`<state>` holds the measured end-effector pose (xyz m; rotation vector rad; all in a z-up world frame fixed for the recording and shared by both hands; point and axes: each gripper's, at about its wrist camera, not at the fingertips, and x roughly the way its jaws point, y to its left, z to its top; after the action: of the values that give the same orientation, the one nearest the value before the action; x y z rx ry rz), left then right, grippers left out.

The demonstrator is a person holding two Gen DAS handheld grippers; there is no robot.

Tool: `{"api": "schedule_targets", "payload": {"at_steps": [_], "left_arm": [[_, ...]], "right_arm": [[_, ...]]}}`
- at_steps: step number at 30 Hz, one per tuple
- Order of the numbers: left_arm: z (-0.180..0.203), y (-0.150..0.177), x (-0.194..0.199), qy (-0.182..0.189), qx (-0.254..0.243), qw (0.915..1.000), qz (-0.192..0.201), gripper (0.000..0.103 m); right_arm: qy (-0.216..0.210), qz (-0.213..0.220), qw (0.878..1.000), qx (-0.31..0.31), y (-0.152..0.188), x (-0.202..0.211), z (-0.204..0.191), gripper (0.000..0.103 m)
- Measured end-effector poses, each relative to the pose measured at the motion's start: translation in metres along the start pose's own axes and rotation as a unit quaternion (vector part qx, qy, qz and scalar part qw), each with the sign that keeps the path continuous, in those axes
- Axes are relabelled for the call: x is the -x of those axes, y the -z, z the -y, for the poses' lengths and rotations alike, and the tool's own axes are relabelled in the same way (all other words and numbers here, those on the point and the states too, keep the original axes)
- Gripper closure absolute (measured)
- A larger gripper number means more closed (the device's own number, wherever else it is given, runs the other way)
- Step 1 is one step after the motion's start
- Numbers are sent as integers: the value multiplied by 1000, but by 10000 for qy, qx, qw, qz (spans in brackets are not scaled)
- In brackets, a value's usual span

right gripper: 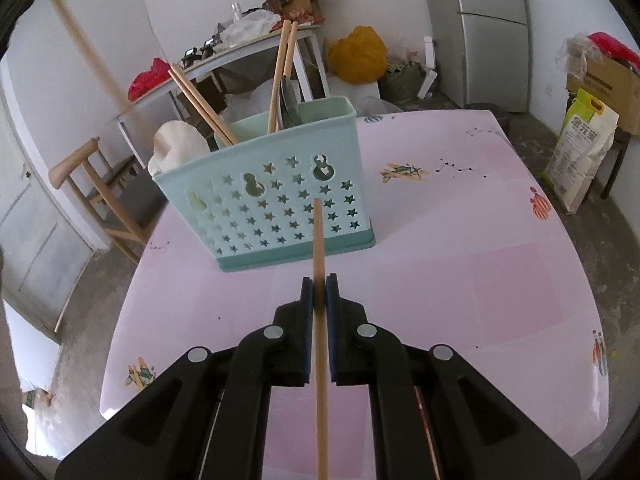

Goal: Organize utensils
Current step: 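Lift both chopsticks and lower them into the mint holder, then open the left tool and pull back while the right tool lowers its chopstick in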

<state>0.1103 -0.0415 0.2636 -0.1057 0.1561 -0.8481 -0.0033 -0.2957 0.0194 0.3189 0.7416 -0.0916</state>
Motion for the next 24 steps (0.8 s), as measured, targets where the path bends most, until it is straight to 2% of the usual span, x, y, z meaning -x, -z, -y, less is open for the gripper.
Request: {"api": "schedule_targets", "payload": {"at_steps": [3, 5, 9, 13, 16, 18, 20, 24], "left_arm": [[4, -1, -21, -141, -130, 9997, 131, 100], [3, 4, -36, -101, -79, 9999, 23, 100], [3, 28, -64, -274, -223, 9992, -175, 100], [-6, 61, -87, -297, -151, 9974, -642, 100], [-17, 83, -94, -243, 95, 9946, -1004, 99], [-22, 95, -94, -161, 242, 9923, -1207, 96], [-28, 103, -88, -186, 311, 9911, -1279, 82], [-36, 110, -64, -257, 484, 9905, -1262, 75]], "right_arm": [[-35, 40, 10000, -28, 0, 4, 0, 96], [-38, 66, 10000, -38, -1, 6, 2, 96], [-43, 115, 9999, -97, -3, 7, 7, 96], [-106, 141, 9997, -182, -5, 10, 13, 96], [-149, 207, 9995, -193, -8, 15, 15, 96], [-173, 276, 9993, -166, -12, 19, 13, 96], [-178, 389, 9990, -93, -18, 26, 10, 96], [-295, 605, 9977, 29, -35, 37, 3, 96]]}}
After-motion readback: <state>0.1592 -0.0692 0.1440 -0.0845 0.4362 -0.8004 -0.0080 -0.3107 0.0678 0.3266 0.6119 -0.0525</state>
